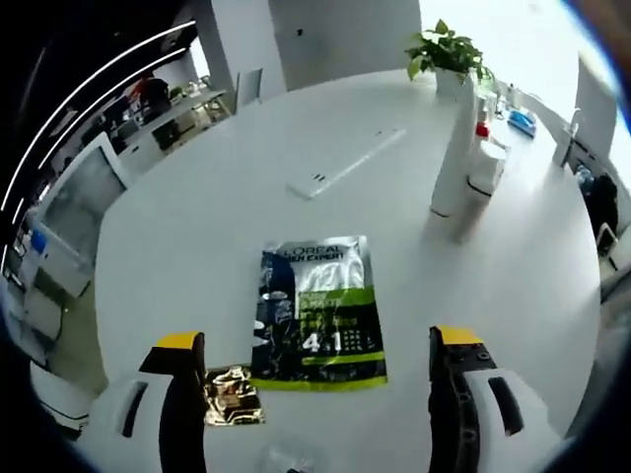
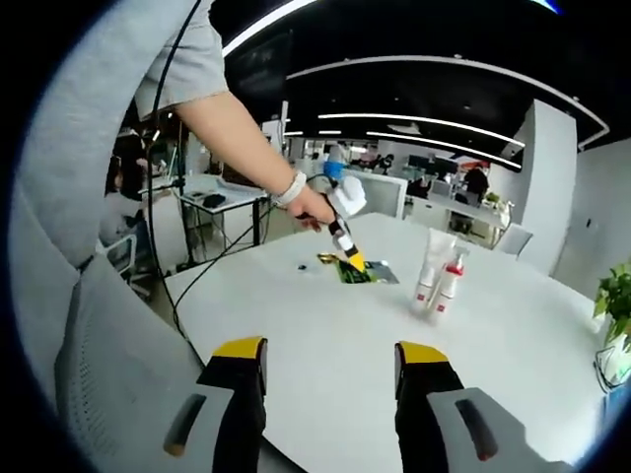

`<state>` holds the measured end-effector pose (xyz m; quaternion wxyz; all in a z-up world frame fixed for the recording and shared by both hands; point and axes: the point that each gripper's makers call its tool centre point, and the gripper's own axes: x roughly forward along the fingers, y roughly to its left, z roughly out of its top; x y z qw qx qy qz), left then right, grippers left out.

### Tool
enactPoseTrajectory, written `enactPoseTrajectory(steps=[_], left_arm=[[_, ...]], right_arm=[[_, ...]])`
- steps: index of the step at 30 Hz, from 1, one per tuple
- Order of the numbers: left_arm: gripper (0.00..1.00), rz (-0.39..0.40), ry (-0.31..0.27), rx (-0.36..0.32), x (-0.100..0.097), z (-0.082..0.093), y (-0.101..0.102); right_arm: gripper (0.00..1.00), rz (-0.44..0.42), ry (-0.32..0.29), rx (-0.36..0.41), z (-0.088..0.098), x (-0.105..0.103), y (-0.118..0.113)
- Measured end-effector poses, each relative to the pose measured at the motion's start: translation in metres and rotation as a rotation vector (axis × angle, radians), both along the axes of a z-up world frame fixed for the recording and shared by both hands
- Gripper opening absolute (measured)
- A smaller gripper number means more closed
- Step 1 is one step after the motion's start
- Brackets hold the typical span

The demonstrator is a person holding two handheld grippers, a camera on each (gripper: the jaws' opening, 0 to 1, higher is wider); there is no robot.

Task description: Arrange the skincare products in the storage area until every visible bottle or jar stands upright without overlapping.

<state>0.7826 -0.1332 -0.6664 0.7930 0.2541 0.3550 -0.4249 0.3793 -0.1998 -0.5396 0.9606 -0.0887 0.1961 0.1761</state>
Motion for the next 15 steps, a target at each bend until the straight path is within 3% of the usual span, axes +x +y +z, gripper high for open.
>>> enactPoseTrajectory(steps=[15], left_arm=[[0.89, -0.092, 0.043, 0.098, 0.011, -0.041, -0.022]], right_arm=[[0.47, -0.009, 0.027, -0.012, -0.007, 0.0, -0.003]])
